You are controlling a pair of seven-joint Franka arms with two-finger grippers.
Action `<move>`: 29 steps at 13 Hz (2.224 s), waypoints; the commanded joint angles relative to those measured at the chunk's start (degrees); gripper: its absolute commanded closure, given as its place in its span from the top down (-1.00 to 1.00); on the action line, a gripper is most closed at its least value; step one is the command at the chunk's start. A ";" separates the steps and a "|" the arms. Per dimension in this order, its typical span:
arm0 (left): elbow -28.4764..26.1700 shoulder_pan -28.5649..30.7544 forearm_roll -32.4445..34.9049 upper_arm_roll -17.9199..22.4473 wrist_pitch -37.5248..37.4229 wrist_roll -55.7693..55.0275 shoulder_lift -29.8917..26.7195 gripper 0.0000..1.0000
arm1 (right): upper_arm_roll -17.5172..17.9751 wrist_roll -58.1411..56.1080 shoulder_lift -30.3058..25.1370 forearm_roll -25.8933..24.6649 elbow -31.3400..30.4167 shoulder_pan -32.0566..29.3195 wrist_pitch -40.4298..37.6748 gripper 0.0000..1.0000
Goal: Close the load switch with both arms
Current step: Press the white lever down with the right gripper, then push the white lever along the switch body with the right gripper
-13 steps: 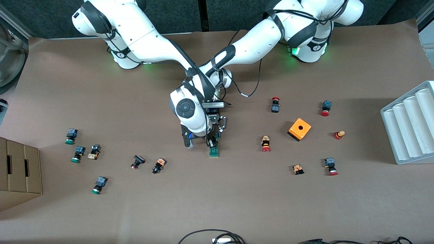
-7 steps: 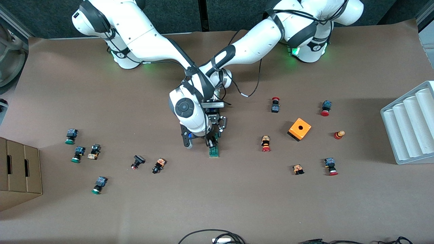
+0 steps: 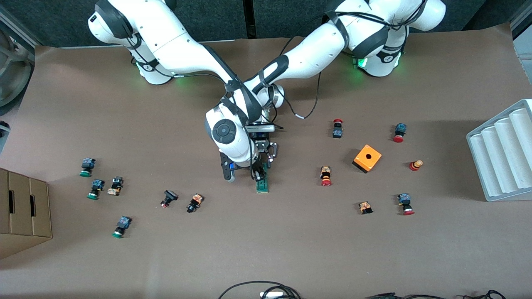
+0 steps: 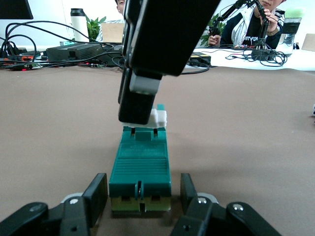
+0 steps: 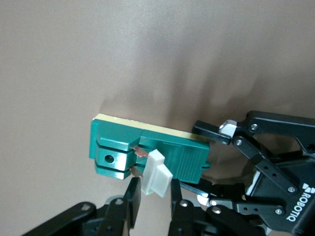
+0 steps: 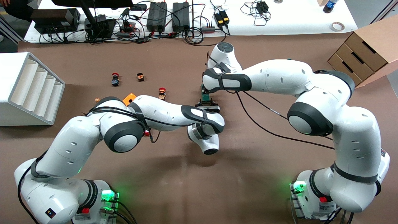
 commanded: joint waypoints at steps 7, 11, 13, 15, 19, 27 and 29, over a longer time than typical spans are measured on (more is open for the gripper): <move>1.72 -0.88 0.41 0.52 -0.02 -0.85 1.42 0.34 | -0.24 -0.29 0.24 -0.20 2.30 -1.48 -1.89 -0.45; 1.72 -0.88 0.41 0.52 -0.02 -0.85 1.42 0.34 | -0.24 -0.29 0.42 -0.28 2.30 -1.74 -2.16 -0.59; 1.72 -0.88 0.41 0.52 -0.02 -0.85 1.42 0.34 | -0.24 -0.29 0.33 -0.28 2.39 -1.74 -2.16 -0.62; 1.72 -0.88 0.41 0.52 -0.02 -0.85 1.42 0.34 | -0.24 -0.29 0.42 -0.20 2.83 -1.83 -2.25 -0.65; 1.72 -0.88 0.41 0.52 -0.02 -0.85 1.42 0.34 | -0.33 -0.20 0.86 -0.37 4.85 -2.18 -4.09 -0.66; 1.72 -0.88 0.41 0.52 -0.02 -0.85 1.42 0.33 | -0.33 -0.29 2.61 -0.55 6.17 -3.06 -3.92 -0.66; 1.72 -0.88 0.41 0.52 -0.02 -0.85 1.42 0.33 | -0.33 -0.29 3.49 -0.55 7.57 -3.15 -4.00 -0.66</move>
